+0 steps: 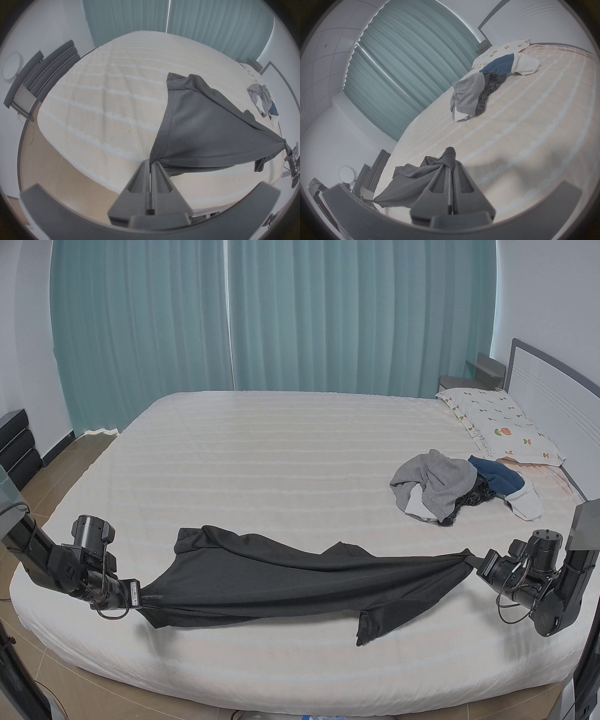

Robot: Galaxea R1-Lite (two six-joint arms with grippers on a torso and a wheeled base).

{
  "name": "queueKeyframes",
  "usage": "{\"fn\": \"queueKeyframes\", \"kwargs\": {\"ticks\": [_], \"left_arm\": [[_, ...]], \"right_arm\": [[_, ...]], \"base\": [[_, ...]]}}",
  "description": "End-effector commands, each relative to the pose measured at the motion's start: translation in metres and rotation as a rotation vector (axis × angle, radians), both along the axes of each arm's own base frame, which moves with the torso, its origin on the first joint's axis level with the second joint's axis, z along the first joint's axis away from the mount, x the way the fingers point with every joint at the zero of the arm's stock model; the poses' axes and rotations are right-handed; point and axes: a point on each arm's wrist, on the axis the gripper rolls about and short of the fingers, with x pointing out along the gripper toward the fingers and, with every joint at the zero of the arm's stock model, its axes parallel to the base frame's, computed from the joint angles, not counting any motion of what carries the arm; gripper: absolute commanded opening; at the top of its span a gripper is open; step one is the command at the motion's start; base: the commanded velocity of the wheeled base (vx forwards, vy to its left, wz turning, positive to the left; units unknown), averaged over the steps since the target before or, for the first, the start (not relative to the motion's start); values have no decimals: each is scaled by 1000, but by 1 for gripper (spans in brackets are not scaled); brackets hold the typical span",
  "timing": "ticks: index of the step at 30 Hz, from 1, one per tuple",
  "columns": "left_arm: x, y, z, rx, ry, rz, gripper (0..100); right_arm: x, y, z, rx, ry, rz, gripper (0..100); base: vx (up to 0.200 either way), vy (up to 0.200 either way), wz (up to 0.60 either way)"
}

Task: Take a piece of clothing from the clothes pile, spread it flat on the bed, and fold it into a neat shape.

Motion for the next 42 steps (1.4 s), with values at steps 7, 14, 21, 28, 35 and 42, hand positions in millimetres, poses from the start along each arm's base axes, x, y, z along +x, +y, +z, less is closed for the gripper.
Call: {"fn": "queueKeyframes", "kwargs": {"ticks": [7, 14, 21, 28, 35, 42], "left_arm": [[15, 1, -20, -12, 13, -1, 0], [33, 4, -49, -14, -64, 11, 0], [34, 6, -49, -15, -78, 18, 0], [34, 7, -47, -16, -84, 20, 0], [33, 7, -46, -15, -86, 19, 0], [33, 7, -46, -15, -86, 19, 0]], "right_arm": [[34, 3, -55, -31, 39, -33, 0], [43, 7, -67, -20, 40, -23, 100], [43, 2, -48, -3, -7, -44, 100], [-2, 22, -23, 95, 69, 81, 100], [-25, 62, -45, 67, 202, 232, 100], [-26, 95, -76, -38, 249, 233, 100]], "base": [[0, 0, 0], [0, 0, 0], [0, 0, 0], [0, 0, 0], [0, 0, 0], [0, 0, 0]]}}
